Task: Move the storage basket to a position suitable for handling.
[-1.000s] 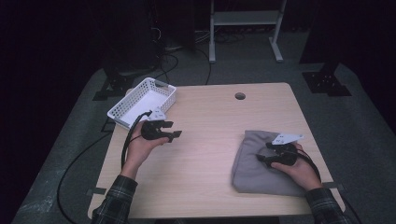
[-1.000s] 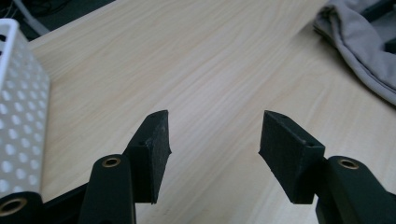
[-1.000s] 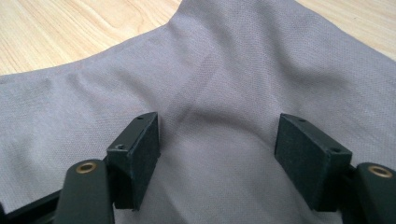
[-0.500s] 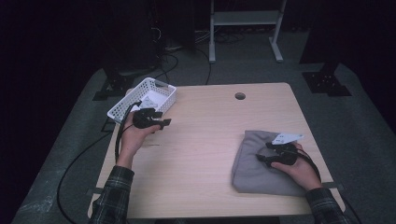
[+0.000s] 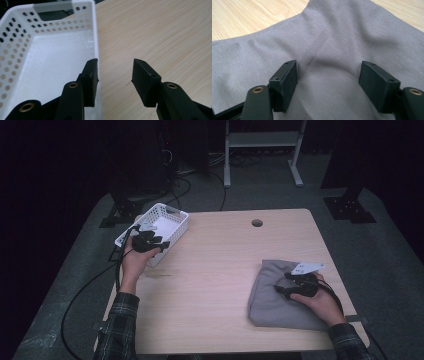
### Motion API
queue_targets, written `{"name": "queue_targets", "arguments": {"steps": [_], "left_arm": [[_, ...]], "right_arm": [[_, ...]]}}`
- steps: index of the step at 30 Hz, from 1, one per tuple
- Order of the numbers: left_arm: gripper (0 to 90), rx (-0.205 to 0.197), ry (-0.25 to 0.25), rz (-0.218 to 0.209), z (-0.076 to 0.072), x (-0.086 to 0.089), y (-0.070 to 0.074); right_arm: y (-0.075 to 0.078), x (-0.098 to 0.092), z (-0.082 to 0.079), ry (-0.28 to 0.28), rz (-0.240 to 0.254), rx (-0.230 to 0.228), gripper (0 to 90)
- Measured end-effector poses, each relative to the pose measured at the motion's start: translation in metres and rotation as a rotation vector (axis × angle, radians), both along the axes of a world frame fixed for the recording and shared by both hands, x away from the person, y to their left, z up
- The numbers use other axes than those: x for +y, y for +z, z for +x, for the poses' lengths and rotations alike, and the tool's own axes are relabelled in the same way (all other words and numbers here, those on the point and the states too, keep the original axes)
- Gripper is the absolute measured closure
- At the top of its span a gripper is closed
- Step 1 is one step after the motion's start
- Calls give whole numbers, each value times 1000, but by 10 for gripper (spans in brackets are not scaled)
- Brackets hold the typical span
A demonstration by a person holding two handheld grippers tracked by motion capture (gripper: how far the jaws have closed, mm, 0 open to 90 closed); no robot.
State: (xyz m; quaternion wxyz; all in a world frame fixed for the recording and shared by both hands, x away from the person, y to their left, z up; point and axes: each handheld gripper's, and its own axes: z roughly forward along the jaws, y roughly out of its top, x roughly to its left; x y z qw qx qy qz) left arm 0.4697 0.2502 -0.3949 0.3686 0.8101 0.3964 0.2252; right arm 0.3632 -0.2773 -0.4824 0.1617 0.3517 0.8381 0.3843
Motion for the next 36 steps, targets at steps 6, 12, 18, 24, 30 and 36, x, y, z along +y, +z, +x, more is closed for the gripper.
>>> {"name": "queue_targets", "arguments": {"steps": [6, 12, 18, 24, 30, 36], "left_arm": [[609, 31, 29, 3, 6, 10, -9], [660, 63, 61, 5, 8, 16, -16], [732, 109, 70, 0, 8, 17, -21], [827, 136, 67, 3, 8, 15, -23], [834, 150, 62, 18, 5, 14, -22], [835, 174, 37, 16, -4, 7, -17]], "right_arm": [[0, 0, 0, -1, -1, -1, 291], [0, 0, 0, -2, -2, -1, 292], [0, 0, 0, -2, -1, -2, 291], [0, 0, 0, -2, -2, -2, 292], [0, 0, -1, -2, -2, -2, 292], [0, 0, 0, -2, -1, -2, 292]]}}
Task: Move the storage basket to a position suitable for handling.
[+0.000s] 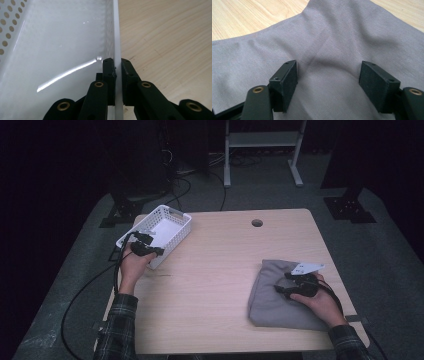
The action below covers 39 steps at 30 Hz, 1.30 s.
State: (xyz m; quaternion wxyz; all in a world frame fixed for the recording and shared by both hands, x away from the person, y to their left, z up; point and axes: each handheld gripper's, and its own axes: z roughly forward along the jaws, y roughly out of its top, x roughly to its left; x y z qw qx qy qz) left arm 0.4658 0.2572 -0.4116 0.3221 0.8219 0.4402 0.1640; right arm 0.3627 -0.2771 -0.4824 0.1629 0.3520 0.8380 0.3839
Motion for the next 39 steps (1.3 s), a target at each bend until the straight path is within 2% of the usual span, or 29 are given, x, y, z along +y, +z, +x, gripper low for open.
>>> {"name": "queue_targets", "arguments": {"steps": [7, 8, 9, 24, 32, 39], "left_arm": [[835, 10, -29, -26, -16, -8, 1], [836, 9, -37, -35, -22, -10, 2], [836, 9, -37, -35, -22, -10, 2], [839, 24, -88, -75, -70, -26, 8], [838, 23, -131, -69, -97, -43, 7], [836, 24, -158, -63, -110, -54, 6]], "right_arm": [[0, 0, 0, 0, 0, 0, 292], [0, 0, 0, 0, 0, 0, 292], [0, 0, 0, 0, 0, 0, 292], [0, 0, 0, 6, 2, 2, 292], [0, -1, 1, 8, 3, 4, 292], [0, -1, 1, 8, 2, 4, 292]]}}
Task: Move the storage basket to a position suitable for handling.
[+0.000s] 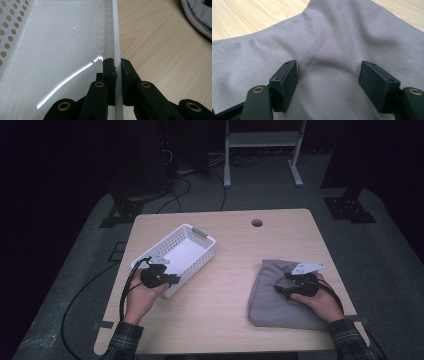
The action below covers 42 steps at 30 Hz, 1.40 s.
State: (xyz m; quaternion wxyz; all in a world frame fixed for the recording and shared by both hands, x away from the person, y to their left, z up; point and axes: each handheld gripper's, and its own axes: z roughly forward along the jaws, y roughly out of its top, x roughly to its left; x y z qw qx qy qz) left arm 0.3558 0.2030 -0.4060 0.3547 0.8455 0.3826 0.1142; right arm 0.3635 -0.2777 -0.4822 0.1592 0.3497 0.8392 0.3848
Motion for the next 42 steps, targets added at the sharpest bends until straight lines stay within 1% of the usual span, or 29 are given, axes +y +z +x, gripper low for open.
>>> {"name": "queue_targets", "arguments": {"steps": [5, 6, 9, 13, 18, 19, 20, 21, 22, 23, 24, 25, 26, 27, 28, 29, 30, 31, 32, 33, 34, 35, 36, 37, 38, 39, 40, 41, 42], "left_arm": [[836, 0, -23, 0, -13, -9, 0], [836, 0, -23, 0, -13, -9, 0], [835, 5, -46, 6, -23, -16, -1], [831, 13, -63, 14, -28, -21, -3], [808, 27, -71, 13, -29, -23, -7], [792, 27, -71, -1, -28, -22, -7], [773, 16, -66, -8, -28, -22, -5], [758, 16, -66, -8, -28, -22, -5], [758, 8, -70, -12, -28, -21, -2], [731, -6, -65, -33, -26, -18, 5], [721, -6, -65, -33, -26, -18, 5], [715, -23, -64, -44, -23, -14, 12], [705, -23, -64, -44, -23, -14, 12], [705, -37, -57, -45, -19, -10, 18], [683, -42, -54, -46, -17, -8, 20], [658, -60, -48, -49, -12, -3, 25], [650, -60, -48, -49, -12, -3, 25], [640, -77, -29, -49, -3, 3, 30], [635, -77, -29, -49, -3, 3, 30], [635, -95, -12, -40, 5, 8, 33], [623, -102, -3, -34, 9, 10, 34], [614, -110, 23, -26, 19, 16, 36], [606, -110, 23, -26, 19, 16, 36], [606, -116, 37, -14, 26, 20, 36], [602, -121, 47, -12, 32, 22, 37], [596, -128, 64, -11, 41, 26, 37], [594, -128, 64, -11, 41, 26, 37], [594, -125, 70, -8, 50, 28, 36], [591, -119, 73, -8, 54, 29, 35]], "right_arm": [[0, 0, 0, 0, 0, -1, 292], [0, 0, 0, 0, 0, -1, 292], [0, 0, 0, 0, 0, 0, 292], [0, 0, 0, 0, 0, -1, 292], [0, 0, 0, 0, 0, -1, 292], [0, 0, 0, 0, 0, -1, 292], [0, 0, 0, 0, 0, -1, 292], [0, 0, 0, 0, 0, -1, 292], [0, 0, 0, 0, 0, 0, 292], [0, 0, 0, 0, 0, -1, 292], [0, 0, 0, 0, 0, -1, 292], [0, 0, 0, 0, 0, -1, 292], [0, 0, 0, 0, 0, -1, 292], [0, 0, 0, 0, 0, -2, 292], [0, 0, 0, 0, 0, -2, 292], [0, 0, 0, 0, -1, -2, 292], [0, 0, 0, 0, -1, -2, 292], [0, 0, 0, 0, -1, -3, 292], [0, 0, 0, 0, -1, -3, 292], [0, 0, 0, 0, -1, -2, 292], [0, 0, 0, 0, -1, -2, 292], [0, 0, 0, 0, -1, -2, 292], [0, 0, 0, 0, -1, -2, 292], [0, 0, 0, 0, 0, -2, 292], [0, 0, 0, 0, 0, -2, 292], [0, 0, 0, -1, 0, -2, 292], [0, 0, 0, -1, 0, -2, 292], [0, 0, 0, -1, 0, -1, 292], [0, 0, 0, -1, 0, -1, 292]]}}
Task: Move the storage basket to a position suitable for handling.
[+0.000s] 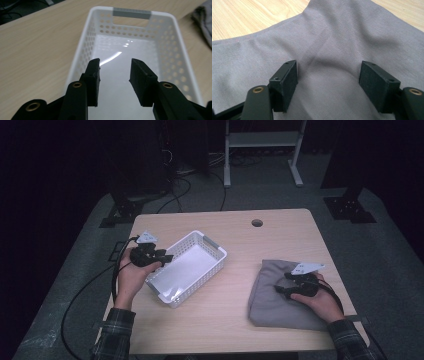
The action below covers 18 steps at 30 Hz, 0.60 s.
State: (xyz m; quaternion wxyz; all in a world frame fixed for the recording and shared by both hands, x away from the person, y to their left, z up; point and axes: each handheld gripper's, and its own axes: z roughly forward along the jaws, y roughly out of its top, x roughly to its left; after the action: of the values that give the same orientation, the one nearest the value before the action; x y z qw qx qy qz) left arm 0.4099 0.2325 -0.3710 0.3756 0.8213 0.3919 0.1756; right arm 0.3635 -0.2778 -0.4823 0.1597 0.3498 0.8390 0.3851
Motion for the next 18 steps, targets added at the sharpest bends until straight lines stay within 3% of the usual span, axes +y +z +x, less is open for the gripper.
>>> {"name": "queue_targets", "arguments": {"steps": [5, 6, 8, 12, 13, 18], "left_arm": [[574, 11, 12, 36, 31, 5, -10], [568, 11, 12, 36, 31, 5, -10], [561, 42, 32, 52, 44, 5, -16], [571, 51, 33, 51, 55, 4, -20], [575, 71, 33, 83, 61, 3, -23], [625, 98, 12, 113, 70, -3, -29]], "right_arm": [[0, 0, 0, 0, 1, 0, 292], [0, 0, 0, 0, 1, 0, 292], [0, 0, 0, 1, 1, 1, 292], [0, 0, 0, 2, 2, 2, 292], [0, 0, 0, 2, 2, 1, 292], [0, 0, 0, 2, 1, 1, 292]]}}
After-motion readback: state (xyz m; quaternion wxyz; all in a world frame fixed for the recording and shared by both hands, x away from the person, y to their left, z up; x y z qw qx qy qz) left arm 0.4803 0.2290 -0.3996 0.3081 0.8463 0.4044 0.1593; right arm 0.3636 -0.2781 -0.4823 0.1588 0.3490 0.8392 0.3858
